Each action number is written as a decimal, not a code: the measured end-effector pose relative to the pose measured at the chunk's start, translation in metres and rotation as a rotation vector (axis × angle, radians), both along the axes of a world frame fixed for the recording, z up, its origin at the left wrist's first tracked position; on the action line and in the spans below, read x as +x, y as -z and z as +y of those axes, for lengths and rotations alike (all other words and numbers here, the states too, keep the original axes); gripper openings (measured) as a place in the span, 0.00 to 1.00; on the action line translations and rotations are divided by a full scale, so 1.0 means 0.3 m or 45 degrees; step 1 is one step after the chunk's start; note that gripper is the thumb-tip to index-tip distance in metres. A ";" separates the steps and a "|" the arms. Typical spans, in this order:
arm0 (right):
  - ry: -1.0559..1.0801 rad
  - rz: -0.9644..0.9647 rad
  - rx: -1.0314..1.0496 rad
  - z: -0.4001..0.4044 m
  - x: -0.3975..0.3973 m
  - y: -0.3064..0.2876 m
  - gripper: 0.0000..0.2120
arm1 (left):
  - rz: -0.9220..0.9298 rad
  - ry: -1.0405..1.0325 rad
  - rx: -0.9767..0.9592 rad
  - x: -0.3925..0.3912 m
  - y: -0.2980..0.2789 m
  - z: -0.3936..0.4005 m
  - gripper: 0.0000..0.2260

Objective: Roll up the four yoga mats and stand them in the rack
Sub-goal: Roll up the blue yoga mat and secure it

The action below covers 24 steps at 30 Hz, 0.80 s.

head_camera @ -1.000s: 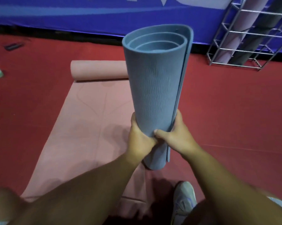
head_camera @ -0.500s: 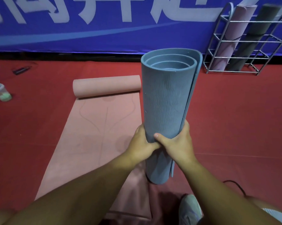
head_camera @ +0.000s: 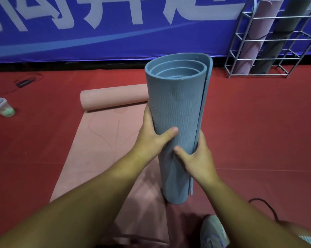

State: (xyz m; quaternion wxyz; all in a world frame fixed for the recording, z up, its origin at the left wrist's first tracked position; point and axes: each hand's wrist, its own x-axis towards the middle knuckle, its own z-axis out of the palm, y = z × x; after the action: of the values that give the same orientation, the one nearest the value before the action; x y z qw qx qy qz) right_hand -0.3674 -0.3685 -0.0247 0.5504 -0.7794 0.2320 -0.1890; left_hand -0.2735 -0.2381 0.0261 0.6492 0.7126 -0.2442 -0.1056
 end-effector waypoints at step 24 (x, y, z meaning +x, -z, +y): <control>0.250 0.064 -0.385 -0.040 0.021 0.057 0.18 | -0.027 -0.108 0.187 -0.036 0.097 0.002 0.53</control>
State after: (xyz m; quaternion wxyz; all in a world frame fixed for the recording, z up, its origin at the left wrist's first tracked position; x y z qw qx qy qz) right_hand -0.3609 -0.3805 -0.0418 0.3997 -0.8314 0.2897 -0.2550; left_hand -0.2843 -0.2376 -0.0030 0.5966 0.7690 -0.2121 -0.0880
